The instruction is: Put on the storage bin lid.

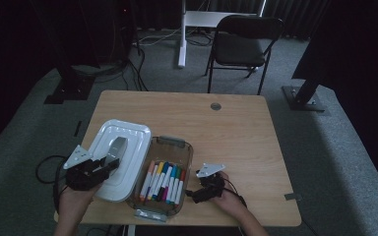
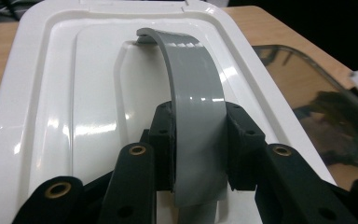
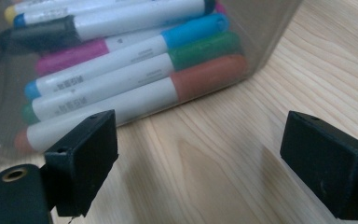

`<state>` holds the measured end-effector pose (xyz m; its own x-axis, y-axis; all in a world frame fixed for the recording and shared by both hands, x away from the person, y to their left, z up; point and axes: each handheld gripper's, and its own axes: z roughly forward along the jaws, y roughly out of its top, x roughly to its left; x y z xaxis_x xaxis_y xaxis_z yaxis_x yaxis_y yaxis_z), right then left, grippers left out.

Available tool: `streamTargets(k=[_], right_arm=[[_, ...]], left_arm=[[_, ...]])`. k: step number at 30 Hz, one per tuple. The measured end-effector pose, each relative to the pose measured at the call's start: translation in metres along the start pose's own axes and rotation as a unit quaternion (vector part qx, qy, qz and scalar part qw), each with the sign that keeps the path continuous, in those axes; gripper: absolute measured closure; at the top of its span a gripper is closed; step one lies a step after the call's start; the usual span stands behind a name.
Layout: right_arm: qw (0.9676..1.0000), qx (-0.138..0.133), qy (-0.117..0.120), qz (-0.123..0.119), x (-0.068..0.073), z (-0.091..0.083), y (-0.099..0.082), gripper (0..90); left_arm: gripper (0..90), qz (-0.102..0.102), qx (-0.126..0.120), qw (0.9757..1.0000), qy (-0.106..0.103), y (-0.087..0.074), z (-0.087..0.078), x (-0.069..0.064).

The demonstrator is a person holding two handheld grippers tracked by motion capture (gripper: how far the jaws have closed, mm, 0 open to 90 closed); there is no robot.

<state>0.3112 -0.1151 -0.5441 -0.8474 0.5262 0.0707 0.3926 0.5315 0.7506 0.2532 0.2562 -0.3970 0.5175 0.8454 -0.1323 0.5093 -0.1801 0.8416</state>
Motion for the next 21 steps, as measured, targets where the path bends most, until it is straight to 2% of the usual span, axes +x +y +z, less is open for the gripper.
streamTargets(k=[1, 2, 7, 10, 20, 21], right_arm=[[1.0000, -0.001, -0.005, -0.004, 0.003, 0.004, 0.003, 10.8], [1.0000, 0.000, -0.005, 0.000, 0.004, 0.006, 0.004, 10.7], [0.9999, -0.006, -0.011, 0.002, 0.010, 0.018, 0.012, 10.8], [1.0000, -0.005, -0.006, 0.004, 0.014, 0.025, 0.017, 10.8], [0.9999, 0.004, 0.000, -0.010, 0.021, 0.036, 0.025, 10.8], [1.0000, 0.002, 0.001, -0.009, 0.022, 0.033, 0.024, 10.8]], left_arm=[[69.1, 0.008, 0.003, 0.9999, -0.013, 0.003, 0.002, -0.006], [69.1, 0.014, 0.006, 0.9997, -0.018, 0.004, 0.004, -0.009], [69.1, 0.030, 0.016, 0.9987, -0.038, 0.007, 0.015, -0.021], [69.1, 0.036, 0.021, 0.9980, -0.047, 0.007, 0.020, -0.025], [69.1, 0.046, 0.033, 0.9965, -0.061, 0.007, 0.026, -0.030], [69.1, 0.047, 0.035, 0.9958, -0.071, 0.008, 0.027, -0.033]])
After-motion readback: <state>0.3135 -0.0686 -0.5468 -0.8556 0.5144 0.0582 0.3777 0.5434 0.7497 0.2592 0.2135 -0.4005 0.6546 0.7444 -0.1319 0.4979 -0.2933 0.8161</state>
